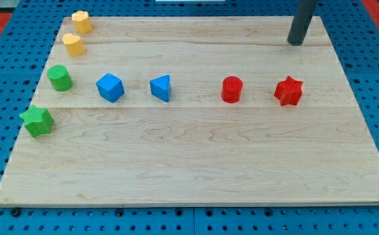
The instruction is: Place your hand near to the blue cube
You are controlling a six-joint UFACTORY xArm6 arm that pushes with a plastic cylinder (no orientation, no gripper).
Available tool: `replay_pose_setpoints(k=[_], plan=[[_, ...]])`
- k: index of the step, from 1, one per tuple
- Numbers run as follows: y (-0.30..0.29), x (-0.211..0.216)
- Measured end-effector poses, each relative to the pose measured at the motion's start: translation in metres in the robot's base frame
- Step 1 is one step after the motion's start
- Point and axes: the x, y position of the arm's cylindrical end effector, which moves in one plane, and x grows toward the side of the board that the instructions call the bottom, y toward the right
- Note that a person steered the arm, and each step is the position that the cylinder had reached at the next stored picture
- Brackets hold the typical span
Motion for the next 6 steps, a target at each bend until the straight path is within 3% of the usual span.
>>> replay_pose_setpoints(k=[1, 2, 3, 4, 5, 6], plan=[[-0.045, 0.001], [-0.068, 0.039], [-0.148, 0.069], [-0.265, 0.069], [-0.337, 0.064], [-0.37, 0.066]])
